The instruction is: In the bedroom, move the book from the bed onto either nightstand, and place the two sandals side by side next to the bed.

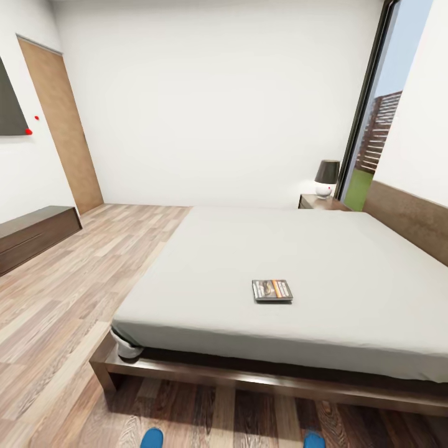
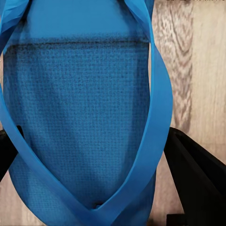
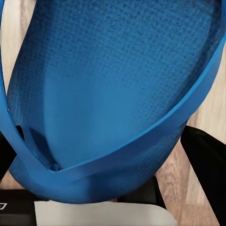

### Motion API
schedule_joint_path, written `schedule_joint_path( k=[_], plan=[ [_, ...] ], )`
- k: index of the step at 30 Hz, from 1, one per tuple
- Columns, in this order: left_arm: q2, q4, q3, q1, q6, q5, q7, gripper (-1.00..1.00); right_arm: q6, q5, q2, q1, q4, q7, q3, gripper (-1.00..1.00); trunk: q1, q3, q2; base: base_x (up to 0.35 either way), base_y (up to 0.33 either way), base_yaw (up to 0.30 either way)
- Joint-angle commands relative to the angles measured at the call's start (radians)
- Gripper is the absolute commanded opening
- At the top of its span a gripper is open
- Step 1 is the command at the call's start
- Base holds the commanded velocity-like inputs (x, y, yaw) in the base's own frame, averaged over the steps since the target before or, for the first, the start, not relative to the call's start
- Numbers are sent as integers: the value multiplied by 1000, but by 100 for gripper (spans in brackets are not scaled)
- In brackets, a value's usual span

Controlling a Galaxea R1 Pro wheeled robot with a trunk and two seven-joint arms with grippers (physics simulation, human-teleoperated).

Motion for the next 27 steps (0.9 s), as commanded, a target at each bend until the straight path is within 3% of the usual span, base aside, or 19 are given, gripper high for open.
schedule_joint_path(
  k=[1,6,10,17,27],
  plan=[
    [0,1,-8,-2,-2,11,6,-100,6,-5,0,-3,-2,2,0,-100,0,-1,0,0,0,0],
    [0,1,-9,-21,5,11,3,-100,8,-5,1,-23,-3,2,0,-100,11,-10,-21,0,0,0],
    [0,1,-9,-35,24,10,4,-100,60,-5,1,-45,-4,7,0,-100,27,-23,-49,0,0,0],
    [5,3,-10,-40,33,8,5,-100,95,-5,1,-54,-5,13,0,-100,27,-23,-49,0,0,0],
    [6,3,-9,-40,24,9,6,-100,88,-5,1,-55,-3,17,0,-100,34,-29,-63,0,0,-40]
  ],
)
